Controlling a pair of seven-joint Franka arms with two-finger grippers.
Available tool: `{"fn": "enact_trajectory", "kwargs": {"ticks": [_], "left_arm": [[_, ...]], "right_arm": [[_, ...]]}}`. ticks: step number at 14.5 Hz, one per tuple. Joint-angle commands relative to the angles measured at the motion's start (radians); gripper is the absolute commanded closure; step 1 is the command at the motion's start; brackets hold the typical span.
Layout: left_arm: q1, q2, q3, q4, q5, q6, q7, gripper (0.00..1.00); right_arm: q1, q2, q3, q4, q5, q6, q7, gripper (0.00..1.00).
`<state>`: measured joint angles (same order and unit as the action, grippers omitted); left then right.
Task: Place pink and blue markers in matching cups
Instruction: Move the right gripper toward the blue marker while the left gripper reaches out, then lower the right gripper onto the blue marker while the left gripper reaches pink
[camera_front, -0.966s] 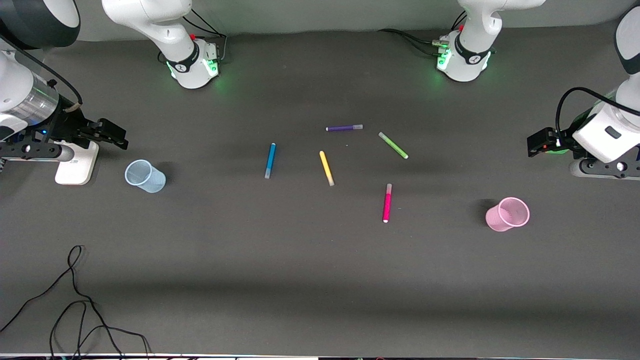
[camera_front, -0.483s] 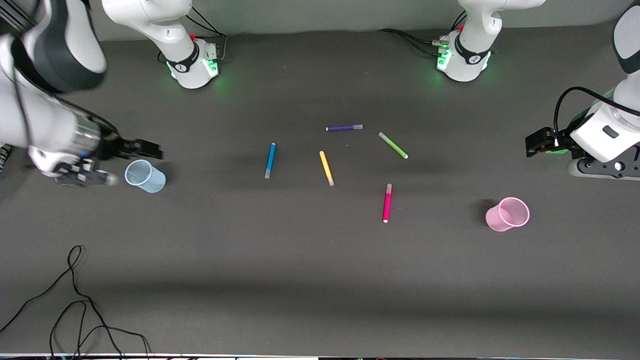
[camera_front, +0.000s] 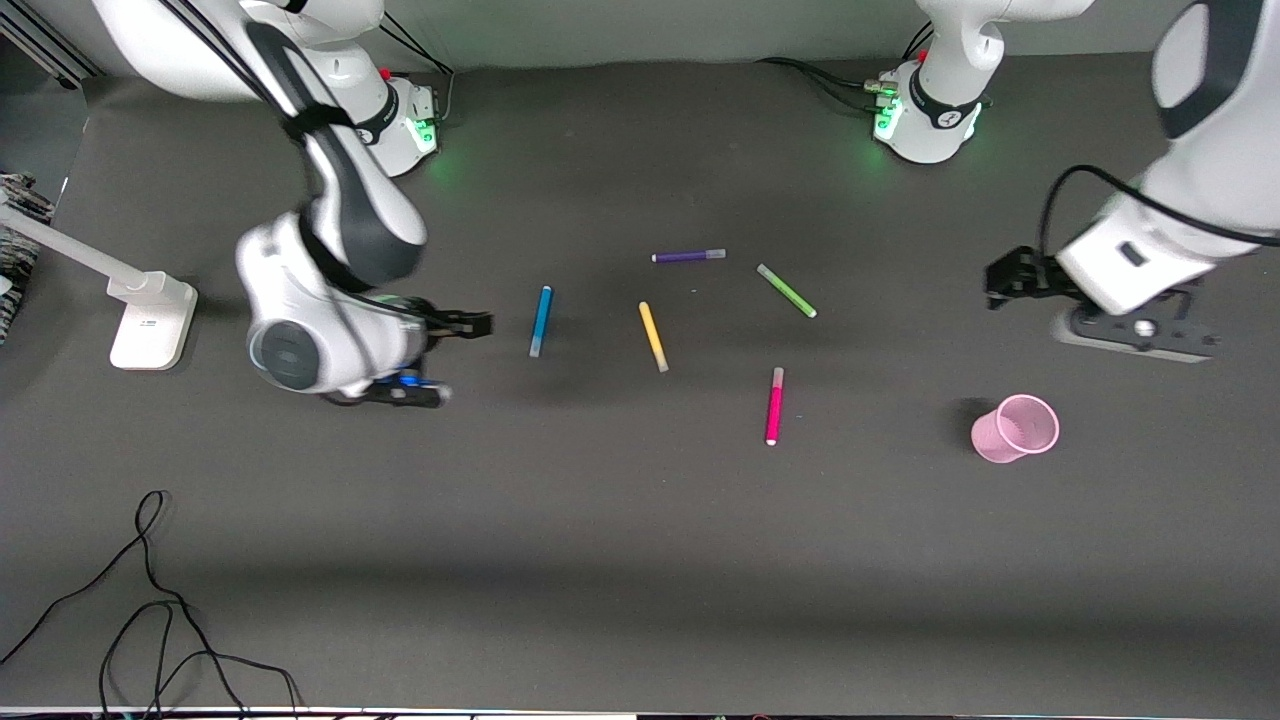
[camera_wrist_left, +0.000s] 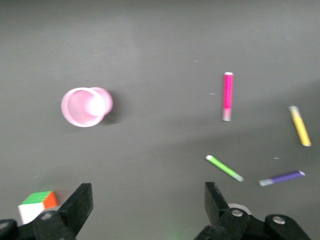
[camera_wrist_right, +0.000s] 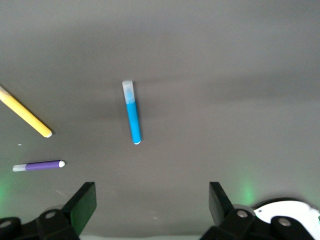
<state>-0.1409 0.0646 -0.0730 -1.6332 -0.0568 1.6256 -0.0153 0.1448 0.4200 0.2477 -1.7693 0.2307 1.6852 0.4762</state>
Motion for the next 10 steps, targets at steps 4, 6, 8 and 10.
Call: {"fn": "enact_trajectory", "kwargs": {"ticks": [4,6,8,10], "left_arm": [[-0.164,0.122,-0.028,0.012,-0.012,0.124,-0.179,0.01],[-0.195,0.156,-0.028,0.006,-0.012,0.157,-0.181,0.01],[-0.218,0.176,-0.028,-0.045,-0.006,0.222,-0.183,0.01],[-0.229,0.198,-0.028,-0.12,0.014,0.337,-0.184,0.01]], "right_arm": [[0.004,0.206,0.007,0.037,0.099,0.148,0.061,0.0],[0.019,0.218,0.008,0.037,0.099,0.171,0.091,0.0],[0.019,0.236,0.012,0.036,0.099,0.191,0.091,0.0],[0.022,0.259,0.012,0.025,0.099,0.23,0.093,0.0]]}}
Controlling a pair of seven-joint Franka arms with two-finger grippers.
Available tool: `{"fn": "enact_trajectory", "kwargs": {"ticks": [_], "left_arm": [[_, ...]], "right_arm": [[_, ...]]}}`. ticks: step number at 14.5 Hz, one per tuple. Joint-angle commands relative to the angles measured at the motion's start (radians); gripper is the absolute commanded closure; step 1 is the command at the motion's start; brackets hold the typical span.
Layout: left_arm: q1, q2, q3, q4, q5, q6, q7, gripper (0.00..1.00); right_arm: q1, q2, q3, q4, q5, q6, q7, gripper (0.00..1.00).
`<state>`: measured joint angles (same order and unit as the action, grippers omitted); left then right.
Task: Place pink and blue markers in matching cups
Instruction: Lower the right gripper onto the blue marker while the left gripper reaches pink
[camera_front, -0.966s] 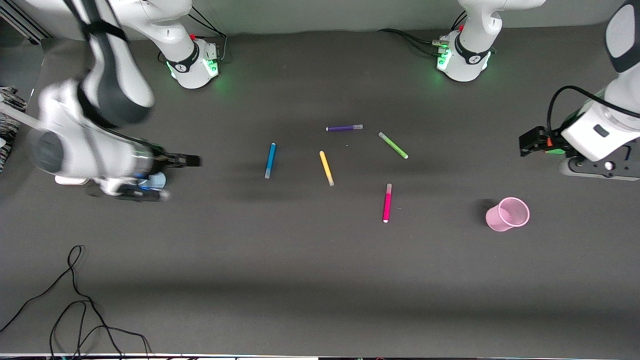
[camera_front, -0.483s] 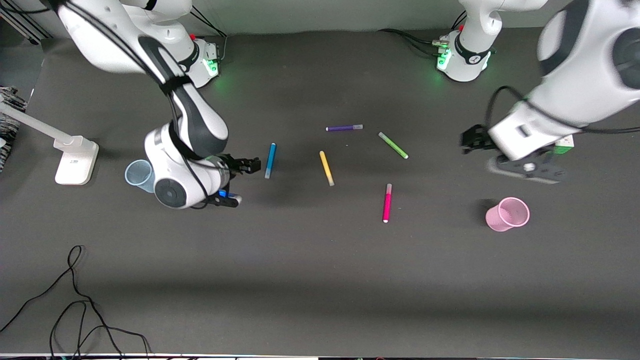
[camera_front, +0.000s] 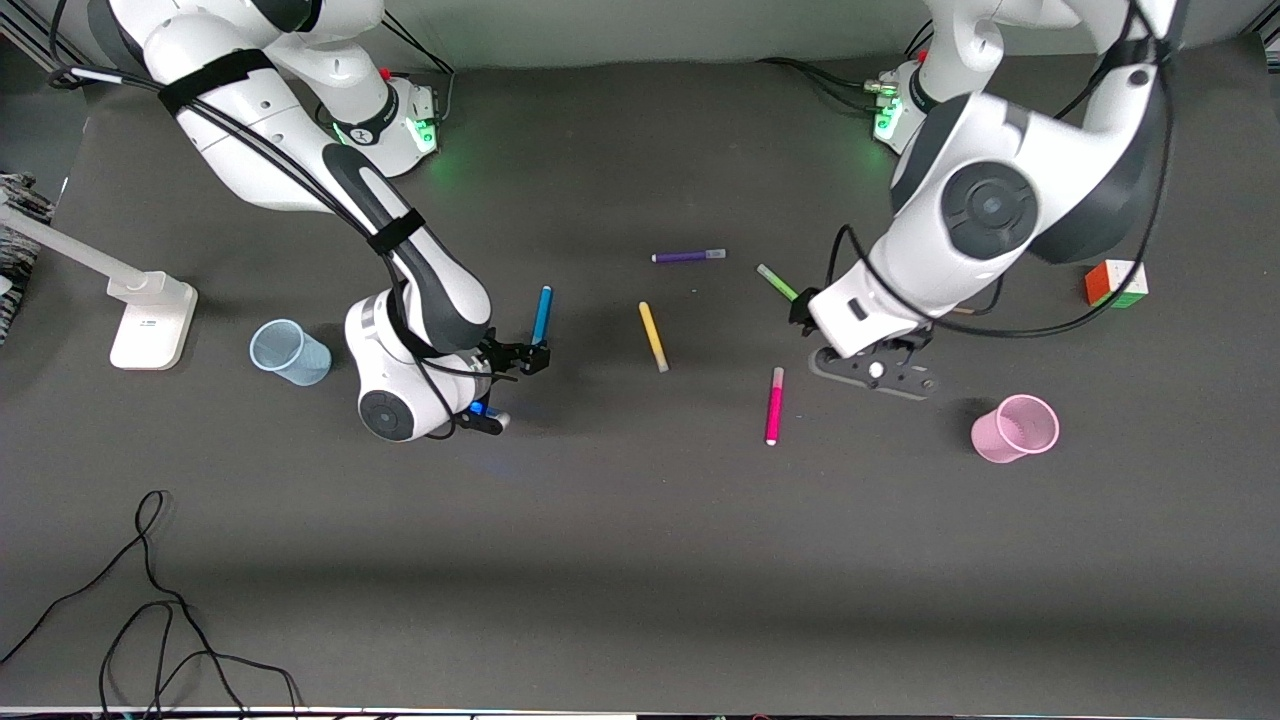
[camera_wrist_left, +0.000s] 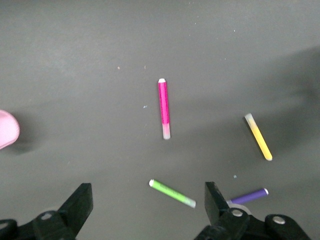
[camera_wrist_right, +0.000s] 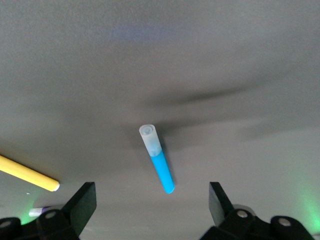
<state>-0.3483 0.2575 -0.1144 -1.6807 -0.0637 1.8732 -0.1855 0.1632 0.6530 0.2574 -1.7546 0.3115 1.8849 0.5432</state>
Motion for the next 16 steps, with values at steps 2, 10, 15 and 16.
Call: {"fn": "enact_trajectory", "kwargs": {"ticks": [2,10,15,16], "left_arm": [[-0.037,0.046,0.013,-0.115,0.036,0.165,-0.014,0.01],[-0.11,0.253,0.013,-0.211,0.231,0.484,-0.242,0.01],[-0.115,0.295,0.01,-0.269,0.231,0.557,-0.236,0.02],[-0.116,0.296,0.007,-0.278,0.231,0.558,-0.233,0.02]], "right_arm": [[0.009,0.04,0.002,0.0,0.018,0.071,0.026,0.0],[0.019,0.056,0.002,-0.025,0.017,0.106,0.024,0.2],[0.019,0.057,0.002,-0.049,0.017,0.154,0.024,0.47],[0.021,0.057,0.002,-0.051,0.017,0.155,0.024,0.55]]}}
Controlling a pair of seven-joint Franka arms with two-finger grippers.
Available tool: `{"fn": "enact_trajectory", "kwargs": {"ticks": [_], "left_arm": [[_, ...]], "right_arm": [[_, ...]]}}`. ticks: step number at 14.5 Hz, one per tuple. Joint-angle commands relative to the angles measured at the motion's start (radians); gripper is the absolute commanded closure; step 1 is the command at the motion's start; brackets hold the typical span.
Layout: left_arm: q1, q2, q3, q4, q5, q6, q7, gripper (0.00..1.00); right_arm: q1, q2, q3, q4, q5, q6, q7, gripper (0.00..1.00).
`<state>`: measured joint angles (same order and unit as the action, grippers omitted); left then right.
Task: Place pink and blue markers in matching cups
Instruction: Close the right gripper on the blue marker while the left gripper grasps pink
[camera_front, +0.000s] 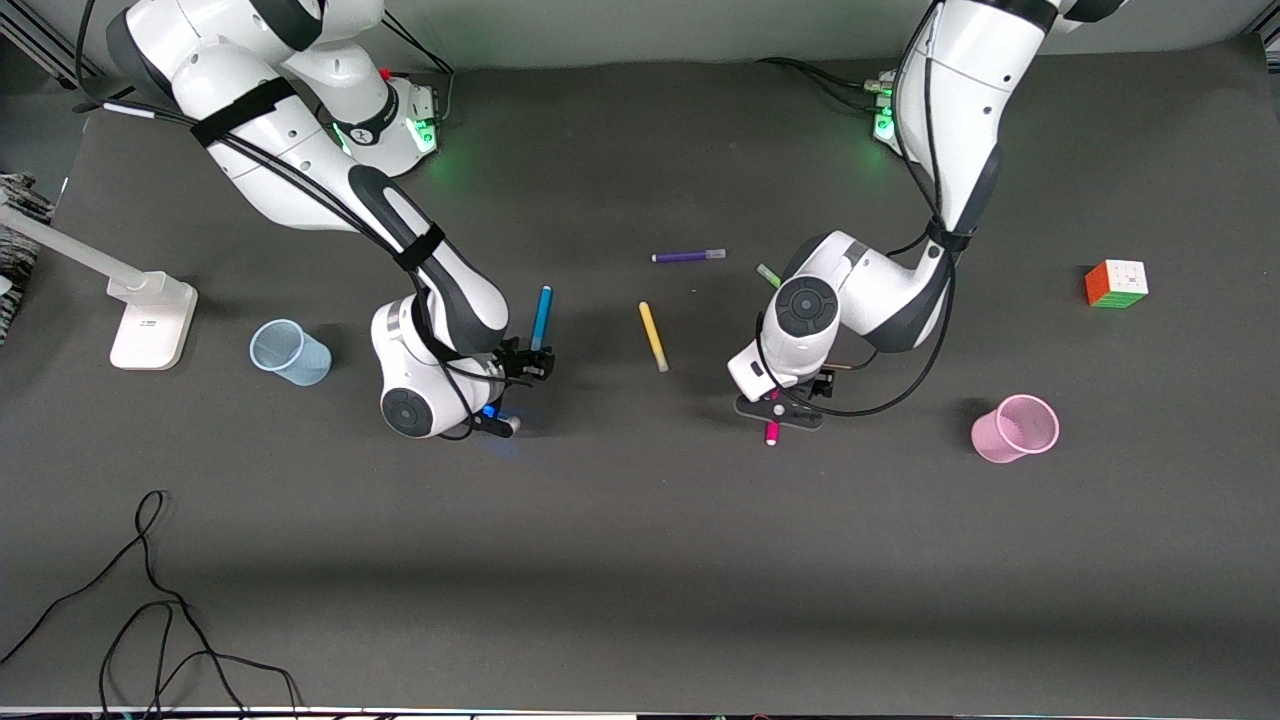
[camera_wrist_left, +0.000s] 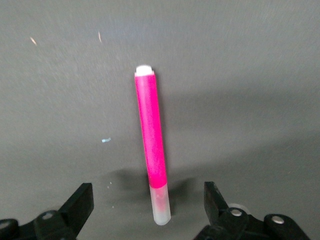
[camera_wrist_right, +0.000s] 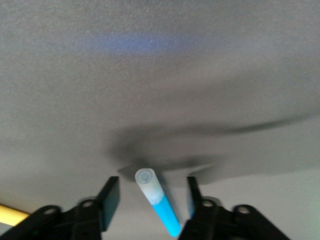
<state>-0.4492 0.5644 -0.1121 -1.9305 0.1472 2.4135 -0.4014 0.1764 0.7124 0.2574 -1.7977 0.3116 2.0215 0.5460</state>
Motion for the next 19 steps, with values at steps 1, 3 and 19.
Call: {"fn": "enact_trajectory", "kwargs": {"ticks": [1,3,19], "left_arm": [[-0.014,-0.006,0.003,-0.03,0.02,0.016,-0.014,0.02],[-0.016,0.0,0.002,-0.031,0.02,0.016,-0.014,0.07],[0.007,-0.07,-0.004,-0.004,0.003,-0.019,-0.06,1.0]], "right_arm": [[0.006,-0.002,0.002,-0.006,0.017,0.017,0.022,0.65],[0.008,-0.002,0.002,-0.006,0.017,0.017,0.022,0.82],[-0.009,-0.35,-0.033,-0.07,-0.138,-0.167,0.023,1.0]]}}
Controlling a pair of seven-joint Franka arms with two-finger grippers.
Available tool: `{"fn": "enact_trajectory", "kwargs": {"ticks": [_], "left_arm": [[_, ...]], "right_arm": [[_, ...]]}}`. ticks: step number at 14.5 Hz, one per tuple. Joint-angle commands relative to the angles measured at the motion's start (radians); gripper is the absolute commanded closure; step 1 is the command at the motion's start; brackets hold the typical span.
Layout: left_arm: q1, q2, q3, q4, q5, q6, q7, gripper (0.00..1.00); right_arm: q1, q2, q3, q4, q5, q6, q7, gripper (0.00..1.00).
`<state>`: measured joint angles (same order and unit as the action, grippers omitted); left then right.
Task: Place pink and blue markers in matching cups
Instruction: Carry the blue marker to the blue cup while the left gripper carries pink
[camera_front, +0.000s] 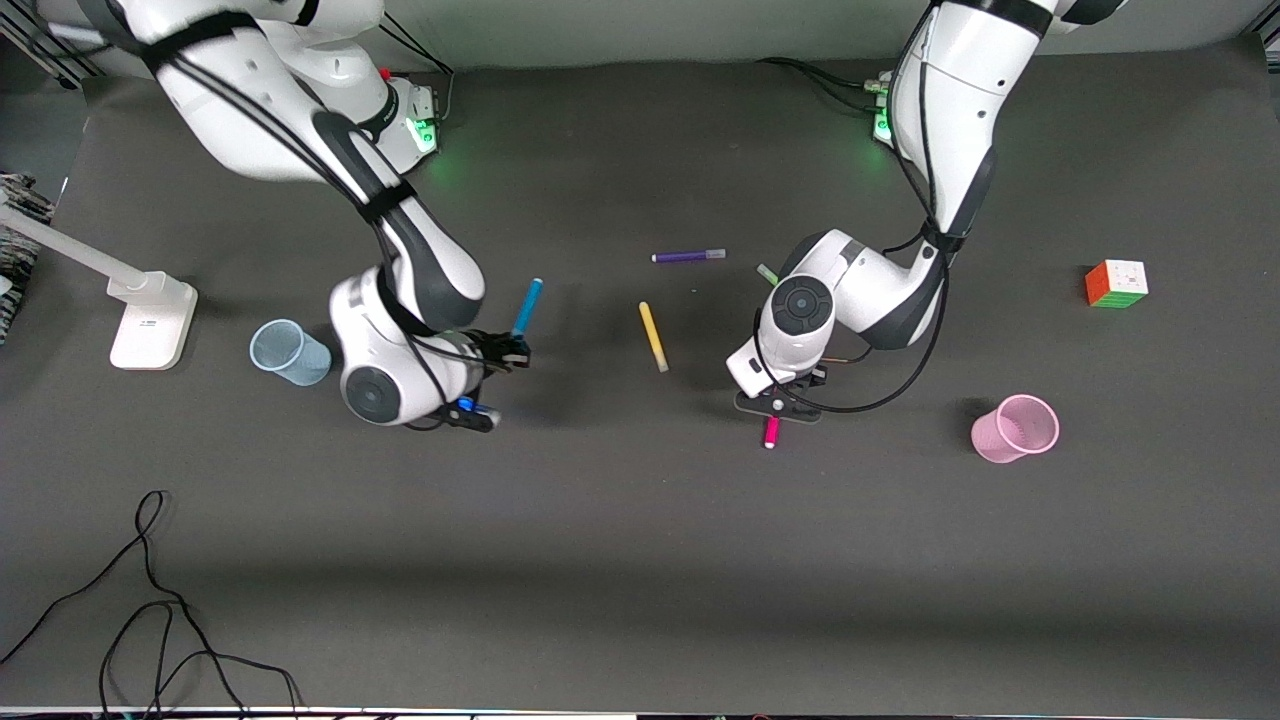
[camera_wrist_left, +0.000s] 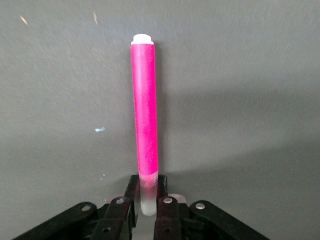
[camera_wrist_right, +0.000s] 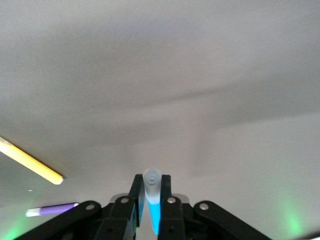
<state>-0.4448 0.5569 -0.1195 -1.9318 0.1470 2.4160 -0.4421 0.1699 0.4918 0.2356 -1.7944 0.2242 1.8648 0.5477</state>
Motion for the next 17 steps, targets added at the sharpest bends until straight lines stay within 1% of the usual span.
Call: {"fn": "enact_trajectory", "kwargs": {"ticks": [1,2,4,6,7,8,10,12,14,16,17], "left_arm": [[0.021,-0.095,0.001,0.008,-0.003,-0.056,-0.018,1.0],[0.047,-0.124,0.0,0.025,-0.041,-0.111,-0.003,1.0],[0.081,-0.166,0.003,0.095,-0.125,-0.236,0.077,1.0],[0.159,-0.19,0.004,0.202,-0.202,-0.428,0.156,1.0],[0.199,-0.198,0.004,0.253,-0.217,-0.516,0.183,1.0],[0.242,-0.201,0.003,0.292,-0.224,-0.585,0.203,1.0],[0.314,-0.213,0.006,0.341,-0.224,-0.69,0.267,1.0],[0.411,-0.239,0.009,0.352,-0.219,-0.793,0.385,1.0],[0.484,-0.255,0.015,0.352,-0.202,-0.842,0.475,1.0],[0.523,-0.253,0.015,0.352,-0.159,-0.85,0.5,1.0],[0.531,-0.244,0.015,0.35,-0.13,-0.873,0.503,1.0]], "right_arm": [[-0.012,-0.187,-0.013,-0.095,-0.062,-0.01,0.02,1.0],[-0.015,-0.241,-0.027,-0.109,-0.078,-0.01,0.02,1.0],[-0.015,-0.33,-0.053,-0.123,-0.136,-0.009,0.02,1.0],[-0.017,-0.401,-0.07,-0.125,-0.222,-0.004,0.012,1.0],[-0.017,-0.436,-0.087,-0.126,-0.259,0.002,0.005,1.0],[-0.017,-0.468,-0.102,-0.126,-0.276,0.004,-0.024,1.0],[-0.017,-0.518,-0.175,-0.126,-0.281,0.008,-0.148,1.0],[-0.017,-0.556,-0.264,-0.144,-0.281,0.022,-0.317,1.0],[-0.015,-0.604,-0.361,-0.224,-0.281,0.106,-0.466,1.0],[-0.015,-0.651,-0.433,-0.369,-0.281,0.283,-0.59,1.0],[-0.015,-0.657,-0.456,-0.431,-0.283,0.374,-0.632,1.0]]}}
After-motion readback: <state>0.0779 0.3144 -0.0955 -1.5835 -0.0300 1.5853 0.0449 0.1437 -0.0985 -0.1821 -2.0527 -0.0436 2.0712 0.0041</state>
